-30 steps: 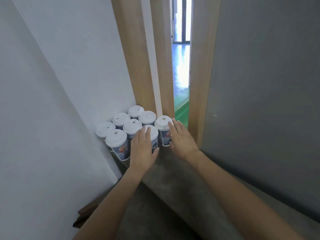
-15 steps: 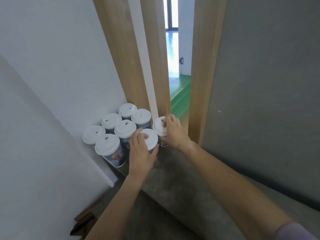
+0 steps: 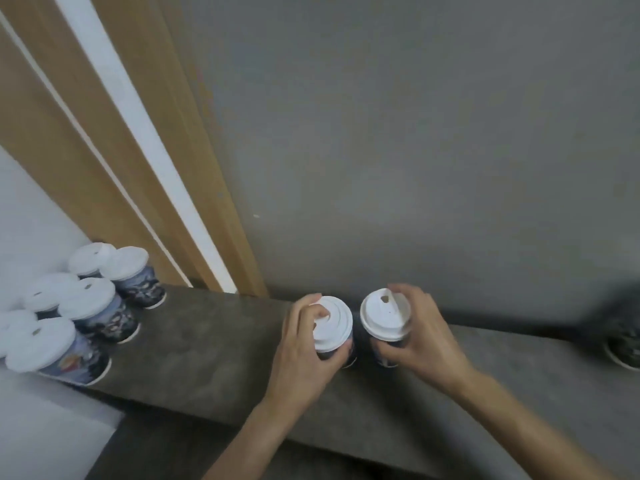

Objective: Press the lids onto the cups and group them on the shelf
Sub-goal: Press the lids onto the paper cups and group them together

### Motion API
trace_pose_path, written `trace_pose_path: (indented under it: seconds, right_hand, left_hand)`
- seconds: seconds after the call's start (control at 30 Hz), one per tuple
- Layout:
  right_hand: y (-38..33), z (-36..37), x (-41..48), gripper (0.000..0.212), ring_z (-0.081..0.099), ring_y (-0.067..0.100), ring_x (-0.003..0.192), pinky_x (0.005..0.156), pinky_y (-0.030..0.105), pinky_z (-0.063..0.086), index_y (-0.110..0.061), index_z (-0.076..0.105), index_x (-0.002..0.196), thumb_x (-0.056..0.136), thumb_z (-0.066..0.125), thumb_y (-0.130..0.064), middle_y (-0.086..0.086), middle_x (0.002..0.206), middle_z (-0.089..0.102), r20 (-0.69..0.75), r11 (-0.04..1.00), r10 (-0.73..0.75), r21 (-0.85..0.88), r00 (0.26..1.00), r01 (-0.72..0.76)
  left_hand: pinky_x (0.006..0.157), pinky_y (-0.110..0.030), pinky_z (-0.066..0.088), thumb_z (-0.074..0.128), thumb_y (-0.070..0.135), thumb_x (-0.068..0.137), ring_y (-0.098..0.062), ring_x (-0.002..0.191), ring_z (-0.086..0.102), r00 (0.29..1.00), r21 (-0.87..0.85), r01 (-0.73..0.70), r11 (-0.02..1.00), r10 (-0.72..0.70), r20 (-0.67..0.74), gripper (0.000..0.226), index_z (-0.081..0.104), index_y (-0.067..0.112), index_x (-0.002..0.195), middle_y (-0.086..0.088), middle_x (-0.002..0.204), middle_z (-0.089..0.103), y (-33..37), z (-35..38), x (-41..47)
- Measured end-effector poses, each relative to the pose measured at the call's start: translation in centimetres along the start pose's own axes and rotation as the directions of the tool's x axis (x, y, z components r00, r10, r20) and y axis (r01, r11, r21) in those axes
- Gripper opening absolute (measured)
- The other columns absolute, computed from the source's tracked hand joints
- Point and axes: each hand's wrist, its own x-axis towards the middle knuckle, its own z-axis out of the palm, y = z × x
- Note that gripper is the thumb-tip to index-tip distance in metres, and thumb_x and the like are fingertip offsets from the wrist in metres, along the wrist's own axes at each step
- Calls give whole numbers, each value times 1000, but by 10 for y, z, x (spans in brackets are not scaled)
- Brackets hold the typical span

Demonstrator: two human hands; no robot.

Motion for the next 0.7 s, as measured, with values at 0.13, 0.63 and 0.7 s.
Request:
trace_pose_path:
  seconds: [0.13, 0.63, 0.7]
  right_hand:
    - [45, -70, -56, 82, 41, -6, 119, 93, 1, 33, -39, 40, 135, 67, 86, -31, -40, 130, 40, -122, 999, 34, -3, 992, -34]
    - [91, -99, -98, 100, 45, -6, 132, 107, 6, 34, -33, 32, 147, 70, 95, -40, -16, 146, 42, -151, 985, 60, 171, 987, -34]
    - [94, -96, -98, 106, 42, -11, 133, 108, 4, 32, -33, 28, 149, 68, 96, -37, -22, 147, 41, -150, 976, 90, 210, 985, -57]
  left_hand:
    - [95, -18, 43, 87, 25, 76, -8, 128, 48, 998, -37, -51, 998, 52, 47, 52, 51, 26, 113, 17, 138, 46, 40, 57, 3]
    - [108, -48, 43, 91, 28, 73, -25, 138, 44, 999, 227, -40, 973, 39, 9, 66, 56, 19, 128, 0, 150, 46, 63, 79, -11]
    - [110, -51, 41, 89, 32, 75, -27, 142, 40, 999, 245, -45, 968, 46, 1, 65, 56, 19, 129, 0, 153, 44, 66, 78, -11]
